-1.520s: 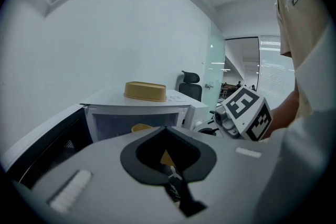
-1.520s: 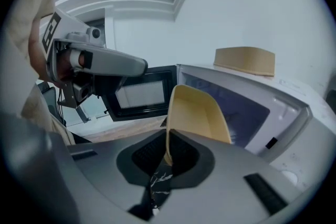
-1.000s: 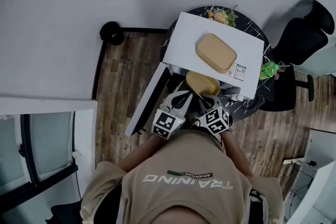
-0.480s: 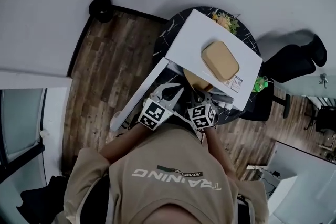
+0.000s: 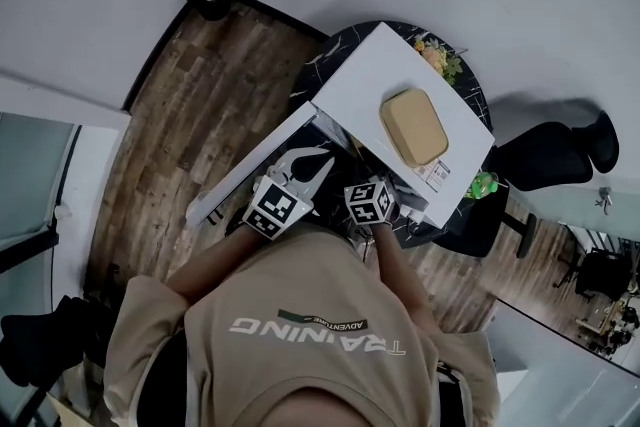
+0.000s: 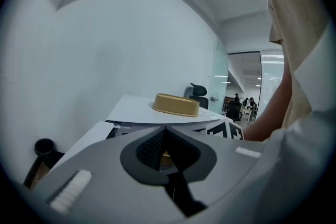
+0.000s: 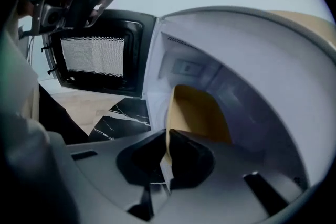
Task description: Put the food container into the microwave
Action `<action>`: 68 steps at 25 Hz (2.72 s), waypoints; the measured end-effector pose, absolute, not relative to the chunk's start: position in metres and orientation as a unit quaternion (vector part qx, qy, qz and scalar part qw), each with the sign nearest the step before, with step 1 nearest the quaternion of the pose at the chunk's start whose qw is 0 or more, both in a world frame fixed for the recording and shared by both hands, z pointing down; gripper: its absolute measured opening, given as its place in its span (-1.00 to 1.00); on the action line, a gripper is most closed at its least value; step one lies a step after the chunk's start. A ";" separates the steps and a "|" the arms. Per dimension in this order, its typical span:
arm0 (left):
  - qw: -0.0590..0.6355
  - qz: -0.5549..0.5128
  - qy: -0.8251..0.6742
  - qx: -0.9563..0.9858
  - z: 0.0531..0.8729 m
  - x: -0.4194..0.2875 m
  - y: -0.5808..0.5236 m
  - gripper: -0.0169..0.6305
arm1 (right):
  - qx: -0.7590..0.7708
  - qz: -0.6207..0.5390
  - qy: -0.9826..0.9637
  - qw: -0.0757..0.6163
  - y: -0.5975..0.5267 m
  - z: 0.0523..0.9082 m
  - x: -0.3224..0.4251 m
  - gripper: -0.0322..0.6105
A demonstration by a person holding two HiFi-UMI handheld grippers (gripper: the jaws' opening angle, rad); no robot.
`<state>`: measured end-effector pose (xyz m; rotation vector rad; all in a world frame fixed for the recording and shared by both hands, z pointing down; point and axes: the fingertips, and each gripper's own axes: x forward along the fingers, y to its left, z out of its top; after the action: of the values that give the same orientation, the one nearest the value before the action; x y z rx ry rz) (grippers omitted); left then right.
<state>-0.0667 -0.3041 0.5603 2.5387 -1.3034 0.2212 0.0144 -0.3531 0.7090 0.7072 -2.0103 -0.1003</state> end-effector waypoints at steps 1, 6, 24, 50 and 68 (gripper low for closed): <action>0.139 0.078 -0.455 0.876 0.560 -0.068 -0.304 -0.94 | 0.289 -0.043 -0.826 0.482 -0.356 0.710 0.014 -0.86; 0.143 0.082 -0.466 0.869 0.565 -0.068 -0.301 -0.94 | 0.277 -0.049 -0.829 0.484 -0.363 0.716 0.012 -0.86; 0.143 0.084 -0.477 0.863 0.565 -0.073 -0.295 -0.94 | 0.255 -0.083 -0.808 0.524 -0.386 0.739 0.007 -0.86; 0.117 0.094 -0.365 0.919 0.548 -0.044 -0.286 -0.94 | 0.387 -0.016 -0.811 0.438 -0.337 0.667 0.033 -0.86; 0.117 0.102 -0.344 0.926 0.550 -0.019 -0.246 -0.94 | 0.405 0.092 -0.839 0.351 -0.263 0.652 0.039 -0.87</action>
<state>-0.0188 -0.2456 0.5504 2.7107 -1.0079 0.2986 0.0394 -0.2628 0.6525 1.0492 -2.1736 0.2377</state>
